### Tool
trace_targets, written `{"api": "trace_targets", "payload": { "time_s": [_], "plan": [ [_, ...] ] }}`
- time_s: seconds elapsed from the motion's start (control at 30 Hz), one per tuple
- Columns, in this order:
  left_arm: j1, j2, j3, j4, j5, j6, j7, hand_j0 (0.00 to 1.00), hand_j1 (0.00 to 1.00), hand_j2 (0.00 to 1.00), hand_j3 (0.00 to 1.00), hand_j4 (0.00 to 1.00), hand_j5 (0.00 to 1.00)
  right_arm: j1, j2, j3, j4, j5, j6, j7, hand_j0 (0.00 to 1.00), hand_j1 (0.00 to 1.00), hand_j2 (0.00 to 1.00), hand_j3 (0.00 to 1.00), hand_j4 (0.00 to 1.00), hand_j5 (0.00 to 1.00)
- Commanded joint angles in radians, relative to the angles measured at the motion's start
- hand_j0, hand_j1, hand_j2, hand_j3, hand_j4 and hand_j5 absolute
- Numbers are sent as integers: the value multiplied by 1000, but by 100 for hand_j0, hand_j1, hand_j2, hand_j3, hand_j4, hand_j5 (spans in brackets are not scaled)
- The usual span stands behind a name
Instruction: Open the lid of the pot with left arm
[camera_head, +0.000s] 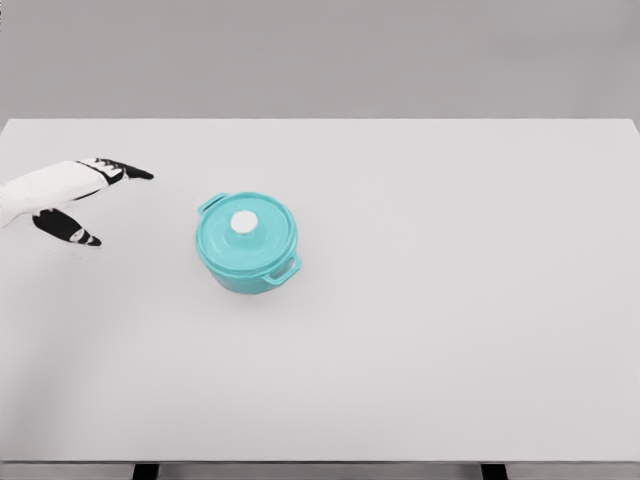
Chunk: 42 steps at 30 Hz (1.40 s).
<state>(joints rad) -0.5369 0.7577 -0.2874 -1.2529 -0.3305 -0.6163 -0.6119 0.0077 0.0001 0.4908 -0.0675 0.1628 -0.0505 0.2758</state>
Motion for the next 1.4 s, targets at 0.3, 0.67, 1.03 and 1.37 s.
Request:
{"api": "trace_targets", "payload": {
  "time_s": [0.3, 0.67, 1.03, 1.37],
  "plan": [
    [-388, 2, -453, -125, 19, 5, 1, 100, 100, 100, 100, 100, 100, 0, 0, 0, 0, 0, 0, 0, 100, 100, 100, 100, 100, 100],
    [-452, -52, -688, -230, 146, 5, 1, 100, 100, 100, 100, 100, 100, 0, 0, 0, 0, 0, 0, 0, 100, 100, 100, 100, 100, 100],
    [-454, -32, -720, -221, 130, 5, 1, 93, 93, 93, 93, 93, 93, 0, 0, 0, 0, 0, 0, 0, 100, 100, 100, 100, 100, 100],
    [-448, -12, -722, -197, 73, 5, 1, 88, 88, 88, 88, 88, 88, 0, 0, 0, 0, 0, 0, 0, 100, 100, 100, 100, 100, 100]
  ]
}}
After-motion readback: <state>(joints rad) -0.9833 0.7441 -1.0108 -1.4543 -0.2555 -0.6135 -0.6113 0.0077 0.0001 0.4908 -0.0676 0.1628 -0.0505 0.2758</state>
